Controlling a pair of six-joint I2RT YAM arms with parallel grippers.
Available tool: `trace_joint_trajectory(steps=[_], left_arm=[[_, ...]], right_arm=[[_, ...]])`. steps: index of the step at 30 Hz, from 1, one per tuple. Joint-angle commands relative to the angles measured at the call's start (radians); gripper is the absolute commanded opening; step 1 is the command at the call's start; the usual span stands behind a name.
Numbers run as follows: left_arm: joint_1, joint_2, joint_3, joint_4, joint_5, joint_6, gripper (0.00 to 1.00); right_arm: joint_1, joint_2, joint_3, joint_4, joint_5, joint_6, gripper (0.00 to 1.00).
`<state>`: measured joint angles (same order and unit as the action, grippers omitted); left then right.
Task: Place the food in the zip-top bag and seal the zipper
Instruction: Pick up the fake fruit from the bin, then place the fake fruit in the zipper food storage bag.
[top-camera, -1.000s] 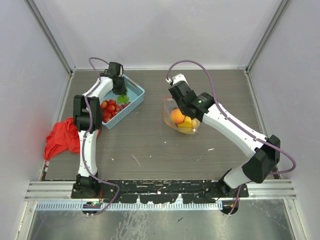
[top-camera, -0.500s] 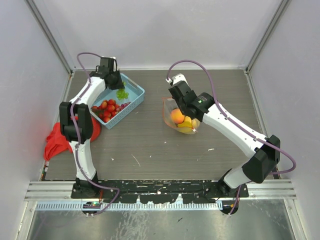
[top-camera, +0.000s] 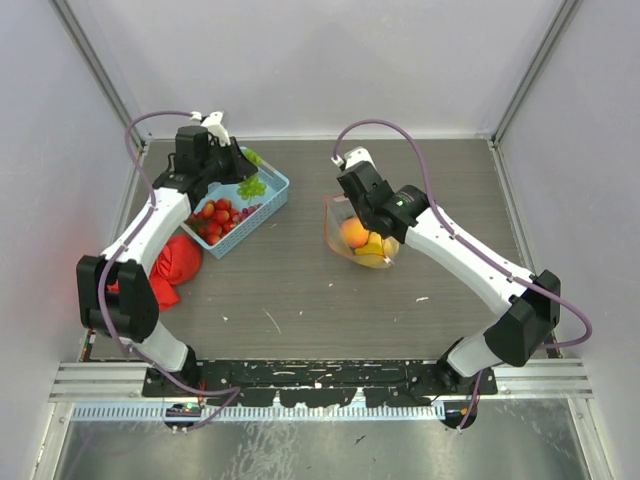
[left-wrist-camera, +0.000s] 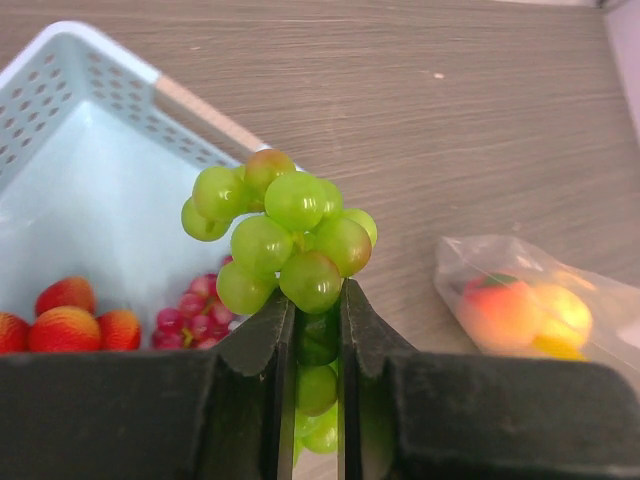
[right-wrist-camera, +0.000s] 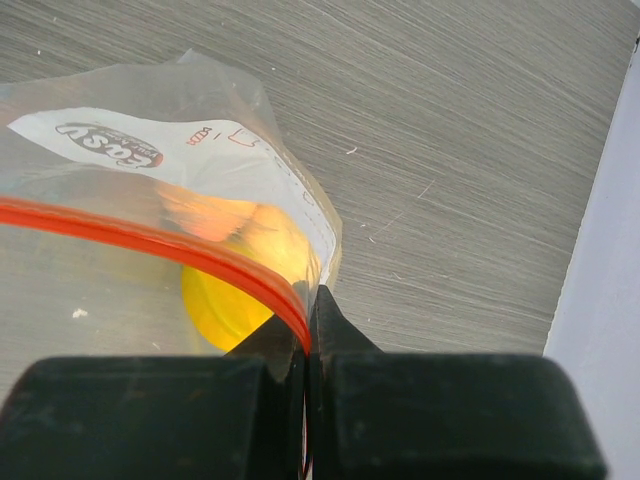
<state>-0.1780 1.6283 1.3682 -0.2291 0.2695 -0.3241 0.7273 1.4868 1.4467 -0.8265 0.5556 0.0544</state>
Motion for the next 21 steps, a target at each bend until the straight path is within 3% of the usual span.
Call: trace_joint_trajectory(steps=[1,6,15,21], left_arm=[[-0.04,-0.12,-0.048,0.152,0.14,0.04,0.0],[-0.082,-0.184,-0.083,0.134,0.182,0.047,0.0],[-0.139,-0.291,-0.147,0.146,0.187,-0.338,0.0],[-0.243,-0.419,-0.206,0.135,0.145,-0.418,0.0]], right_arm=[[0.001,-0.013,0.029,0.06,-0.01,-0.004,0.02],[0.001,-0.008,0.024,0.072,-0.023,-0.007,0.02],[0.001,-0.002,0.02,0.089,-0.029,0.006,0.02],[0.002,0.024,0.027,0.089,-0.055,0.033,0.01]])
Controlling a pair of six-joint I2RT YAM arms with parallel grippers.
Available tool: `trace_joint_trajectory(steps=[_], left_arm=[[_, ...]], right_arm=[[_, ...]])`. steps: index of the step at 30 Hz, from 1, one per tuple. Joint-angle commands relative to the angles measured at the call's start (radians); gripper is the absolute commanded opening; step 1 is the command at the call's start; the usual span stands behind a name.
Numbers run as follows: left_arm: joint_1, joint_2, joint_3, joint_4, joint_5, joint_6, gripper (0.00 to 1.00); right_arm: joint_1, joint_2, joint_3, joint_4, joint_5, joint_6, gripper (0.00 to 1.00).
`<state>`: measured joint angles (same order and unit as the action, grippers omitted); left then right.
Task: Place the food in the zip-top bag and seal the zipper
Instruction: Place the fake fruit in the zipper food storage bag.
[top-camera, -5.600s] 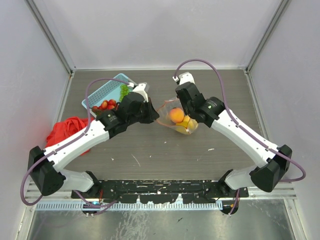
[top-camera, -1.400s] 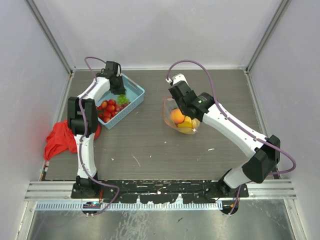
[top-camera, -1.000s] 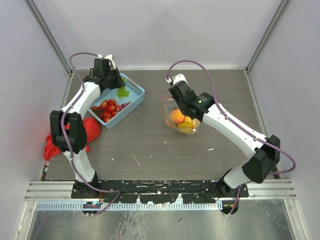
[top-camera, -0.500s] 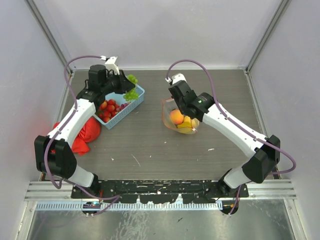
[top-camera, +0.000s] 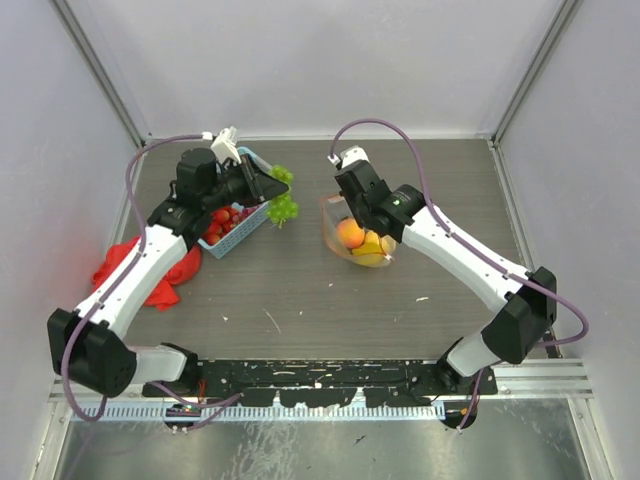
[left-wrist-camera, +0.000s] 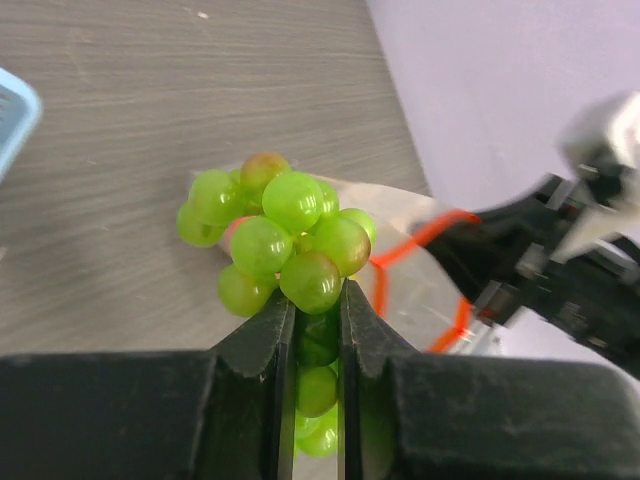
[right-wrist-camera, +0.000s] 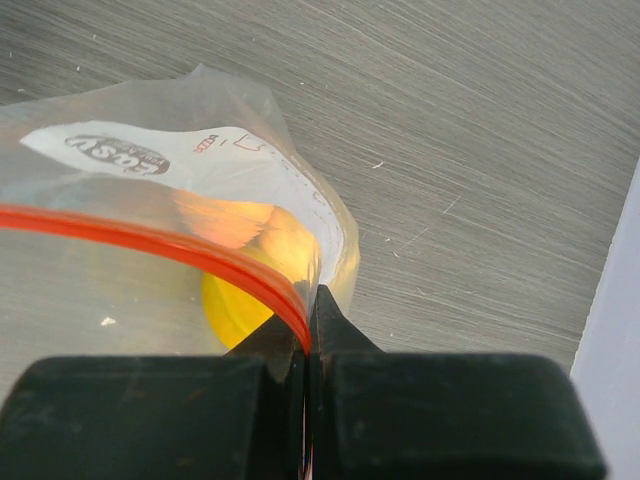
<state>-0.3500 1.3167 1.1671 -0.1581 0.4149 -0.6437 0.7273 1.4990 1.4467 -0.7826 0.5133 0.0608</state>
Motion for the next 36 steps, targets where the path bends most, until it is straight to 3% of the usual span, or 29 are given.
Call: trace_joint_trajectory(steps=[1,12,27,32,36], left_arm=[[-0.087,-0.124,-0.01,0.053,-0.009,-0.108,0.0],[-0.266,-0.249,-0.071,0.021,-0.037,-0.22,0.0],[-0.425,-0.075,-0.134,0.166,-0.059,-0.392,0.0],[-0.426,-0.007,-0.112,0.154,-0.1,-0.416,0.0],[-0.425,0.024,-0.067,0.055,-0.188,-0.409,0.0]], right_arm=[[0.002,0.017,0.028,0.045,-0.015,0.03,0.01],[0.007,0.032,0.025,0.053,-0.023,0.059,0.01],[0.012,-0.004,-0.012,0.095,-0.044,0.068,0.01],[0.021,-0.017,-0.028,0.109,-0.046,0.067,0.01],[0.029,-0.023,-0.034,0.111,-0.046,0.069,0.01]])
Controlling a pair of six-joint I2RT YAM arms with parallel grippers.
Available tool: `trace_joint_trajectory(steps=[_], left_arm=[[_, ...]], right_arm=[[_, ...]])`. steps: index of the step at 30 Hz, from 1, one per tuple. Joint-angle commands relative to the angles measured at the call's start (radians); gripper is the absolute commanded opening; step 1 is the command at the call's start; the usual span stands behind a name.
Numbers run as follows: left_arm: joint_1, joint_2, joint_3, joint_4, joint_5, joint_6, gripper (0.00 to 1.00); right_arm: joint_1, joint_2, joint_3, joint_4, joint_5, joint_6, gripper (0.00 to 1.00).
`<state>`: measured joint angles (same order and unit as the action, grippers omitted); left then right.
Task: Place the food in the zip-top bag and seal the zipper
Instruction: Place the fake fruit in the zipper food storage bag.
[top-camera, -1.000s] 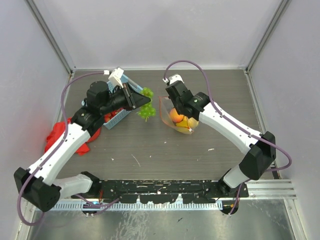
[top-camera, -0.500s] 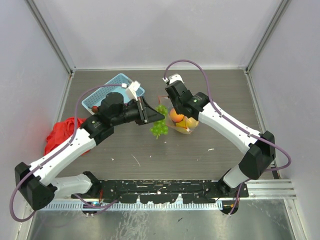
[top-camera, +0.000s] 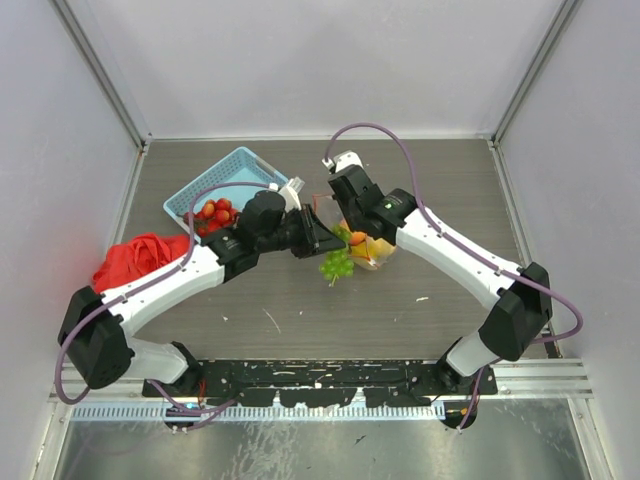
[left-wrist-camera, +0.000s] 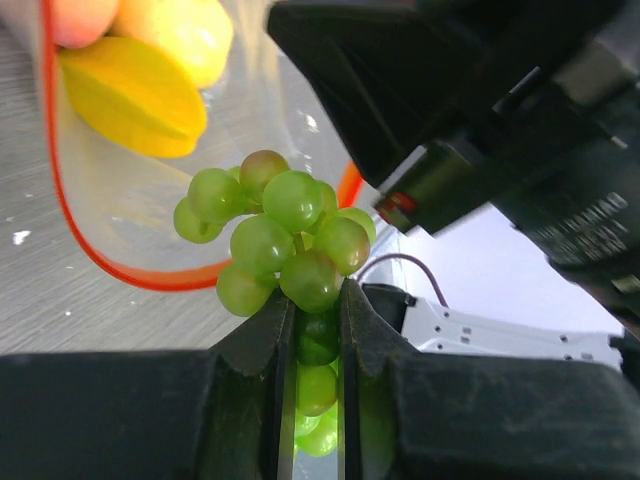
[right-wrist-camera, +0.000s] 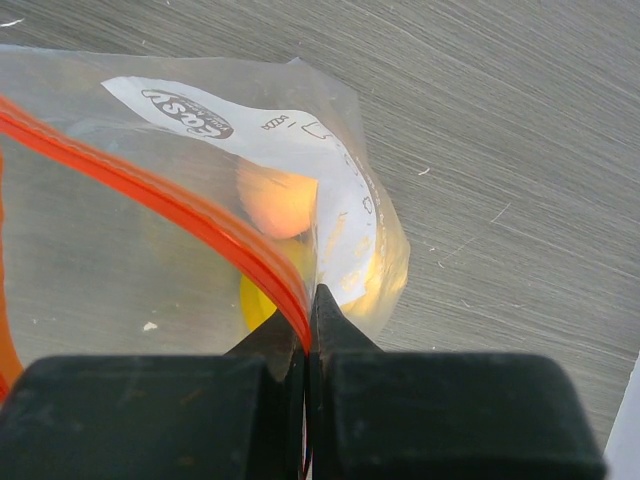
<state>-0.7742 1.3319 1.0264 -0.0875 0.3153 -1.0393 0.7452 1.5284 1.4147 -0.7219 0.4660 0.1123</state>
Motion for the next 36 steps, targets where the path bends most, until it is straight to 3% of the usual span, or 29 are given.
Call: trace_joint_trajectory(steps=[1,8,18,27,36], left_arm=[[-0.002,0.014,0.089,-0.046,-0.114,-0.013,0.0],[0.001,0.039,0.139,-0.101,-0.238,-0.021,0.0],[0.019,0.153,0.293,-0.276,-0.257,-0.075,0.0],[0.021,0.178,0.28,-0.253,-0.374,-0.112,0.06],[0.02,0.267,0.314,-0.196,-0.308,-0.122,0.07]], right_arm=[[0.012,-0.055,-0.004,0.052,0.0,0.017,0.01],[0.025,-0.066,-0.018,0.059,-0.015,0.017,0.01],[0.042,-0.086,-0.02,0.059,-0.014,0.012,0.01],[0.053,-0.089,-0.016,0.062,-0.034,0.009,0.01],[0.06,-0.097,-0.022,0.07,-0.05,0.013,0.01]])
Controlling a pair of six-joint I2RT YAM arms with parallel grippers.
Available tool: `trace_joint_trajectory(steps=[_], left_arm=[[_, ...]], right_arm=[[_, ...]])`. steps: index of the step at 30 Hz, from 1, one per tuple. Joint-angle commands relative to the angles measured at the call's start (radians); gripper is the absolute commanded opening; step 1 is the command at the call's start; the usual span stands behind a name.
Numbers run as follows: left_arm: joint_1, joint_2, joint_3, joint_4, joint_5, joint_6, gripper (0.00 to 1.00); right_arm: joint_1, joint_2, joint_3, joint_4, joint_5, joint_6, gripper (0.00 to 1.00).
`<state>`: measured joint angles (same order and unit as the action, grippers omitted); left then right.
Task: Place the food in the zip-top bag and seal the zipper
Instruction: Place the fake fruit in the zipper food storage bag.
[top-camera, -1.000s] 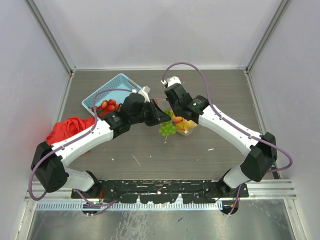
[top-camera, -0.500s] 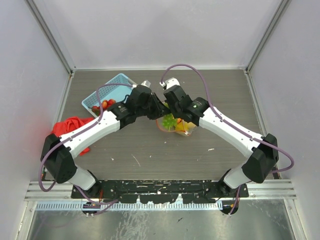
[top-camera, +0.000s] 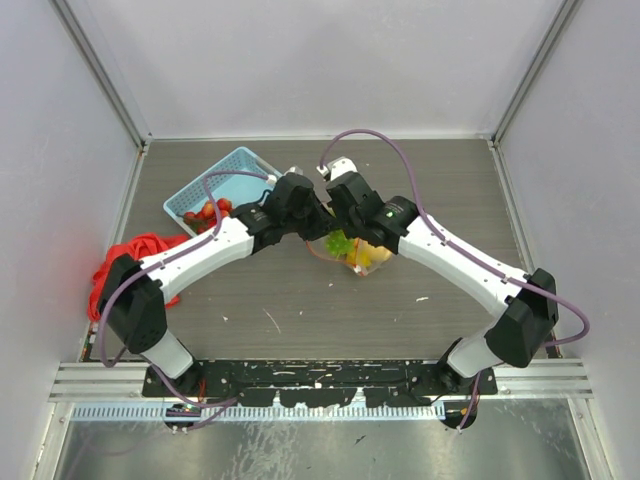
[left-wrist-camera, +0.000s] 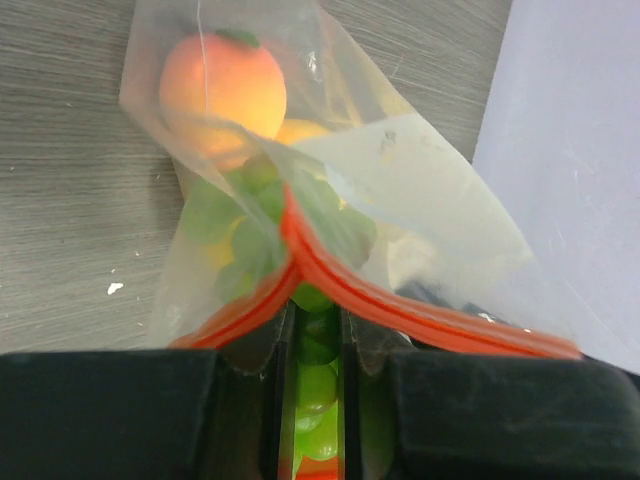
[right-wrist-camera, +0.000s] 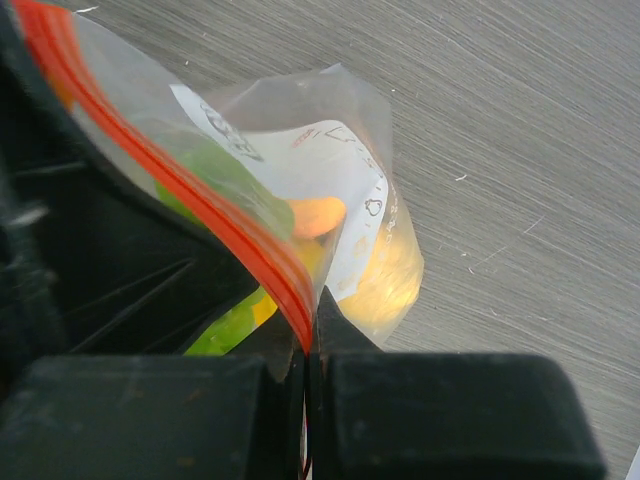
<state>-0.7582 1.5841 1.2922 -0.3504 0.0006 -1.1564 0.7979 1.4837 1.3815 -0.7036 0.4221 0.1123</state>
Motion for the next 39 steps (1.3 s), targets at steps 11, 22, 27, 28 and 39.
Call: trace_joint_trajectory(steps=[11,22,27,28,39], left_arm=[[0.005,0.036,0.011,0.182,-0.182,0.032,0.15],[0.003,0.085,-0.05,0.37,-0.276,0.041,0.28],[-0.005,0.097,-0.07,0.44,-0.284,0.058,0.4],[-0.006,0.094,-0.075,0.448,-0.281,0.062,0.42],[-0.012,-0.016,-0.14,0.404,-0.261,0.109,0.57]], right_arm=[[0.009,-0.075,-0.002,0.058,-0.044,0.018,0.01],[0.009,-0.084,-0.02,0.069,-0.076,0.025,0.01],[0.009,-0.083,-0.027,0.082,-0.097,0.03,0.01],[0.009,-0.083,-0.026,0.082,-0.096,0.03,0.01],[0.009,-0.082,-0.025,0.082,-0.069,0.04,0.01]])
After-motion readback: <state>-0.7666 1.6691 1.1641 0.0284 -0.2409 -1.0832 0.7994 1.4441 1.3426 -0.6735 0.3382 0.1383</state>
